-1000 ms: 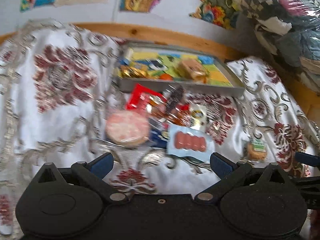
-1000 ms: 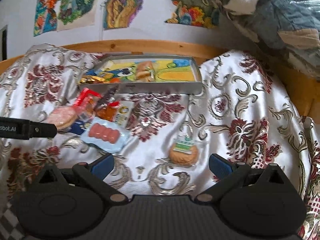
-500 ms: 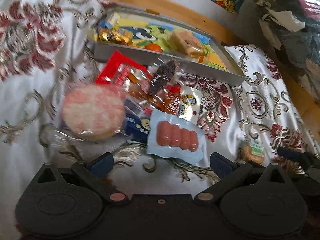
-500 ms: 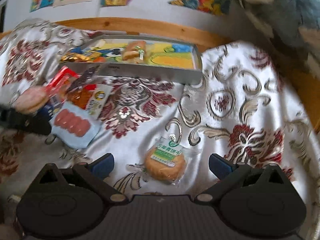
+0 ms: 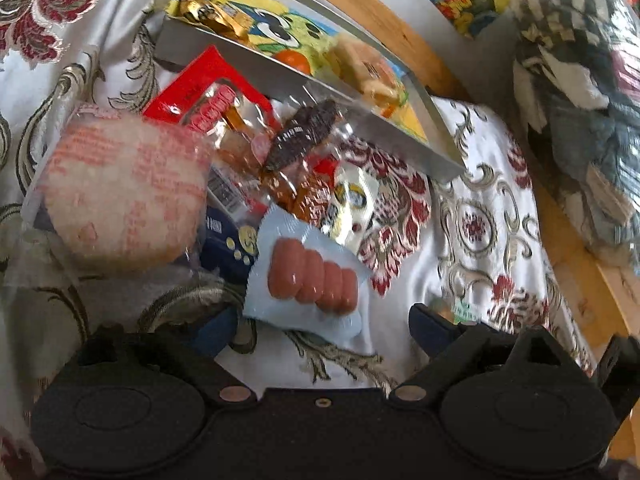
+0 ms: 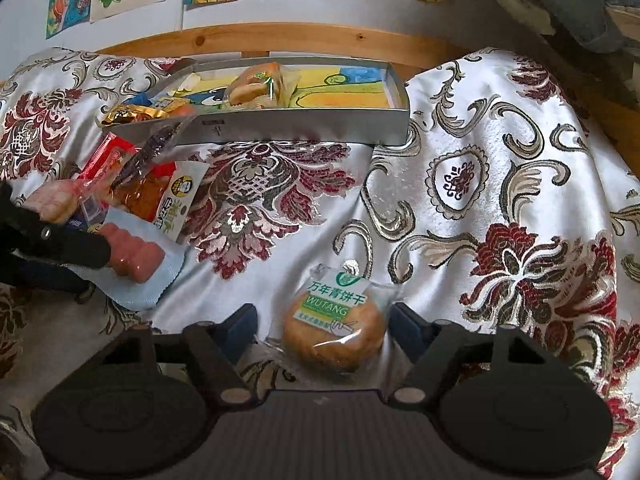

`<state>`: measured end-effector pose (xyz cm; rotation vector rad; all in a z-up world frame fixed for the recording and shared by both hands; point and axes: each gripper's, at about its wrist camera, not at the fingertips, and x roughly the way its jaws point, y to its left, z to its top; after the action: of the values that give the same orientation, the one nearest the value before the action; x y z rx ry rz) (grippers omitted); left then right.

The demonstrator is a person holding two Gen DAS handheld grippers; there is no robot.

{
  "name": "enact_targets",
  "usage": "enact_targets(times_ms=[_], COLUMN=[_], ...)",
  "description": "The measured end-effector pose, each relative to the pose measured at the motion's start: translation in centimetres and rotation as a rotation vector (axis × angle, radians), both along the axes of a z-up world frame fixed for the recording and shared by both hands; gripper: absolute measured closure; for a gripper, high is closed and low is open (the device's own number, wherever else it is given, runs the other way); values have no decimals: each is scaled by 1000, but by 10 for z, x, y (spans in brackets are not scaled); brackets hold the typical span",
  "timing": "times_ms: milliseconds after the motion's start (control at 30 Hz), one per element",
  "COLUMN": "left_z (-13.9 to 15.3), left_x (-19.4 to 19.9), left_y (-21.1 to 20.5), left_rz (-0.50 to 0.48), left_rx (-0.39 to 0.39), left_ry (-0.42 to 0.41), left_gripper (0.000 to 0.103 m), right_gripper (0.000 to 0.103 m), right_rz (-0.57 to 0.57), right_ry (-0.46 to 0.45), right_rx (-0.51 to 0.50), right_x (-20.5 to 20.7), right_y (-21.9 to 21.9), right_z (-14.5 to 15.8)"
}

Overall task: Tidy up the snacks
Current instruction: 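Reach the right tool to the WUTANG biscuit while the left tool approaches the sausage pack, then grasp the WUTANG biscuit with the right tool while the left tool grasps the sausage pack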

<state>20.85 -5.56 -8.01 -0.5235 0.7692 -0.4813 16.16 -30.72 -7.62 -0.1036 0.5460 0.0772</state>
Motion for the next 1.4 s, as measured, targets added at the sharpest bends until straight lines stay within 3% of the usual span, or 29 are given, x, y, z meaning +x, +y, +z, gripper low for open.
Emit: enact_targets(times_ms=[133,333,500,667,900,1233,1400], left_z=[0,-1,-2,1,5,-3,-6], left_x=[3,5,2,1,9,26,28], left_y=[3,5,5,5,-2,-22,-20], left_rz=[14,31,32,9,-14,-26,-3], left_rx=[-21,-43,-61,-95,-126,-99,-85], left_ry=[5,12,6,-31,-80,-41,-18], left_gripper=[13,31,45,45,50,55,67], right_gripper=[44,44,44,44,44,43,43], right_rz=[41,170,188,192,214,195,189], right_ry=[-24,-33,-40,-92,-85,-58,-55], right_rx=[-52,-44,-12,-84,-53,17,30], right_x=[-2,-6,-3,-3,0,4,4], right_y=[12,33,37,49,52,43,42], right_z=[-1,-1,0,-2,-4,-7,-8])
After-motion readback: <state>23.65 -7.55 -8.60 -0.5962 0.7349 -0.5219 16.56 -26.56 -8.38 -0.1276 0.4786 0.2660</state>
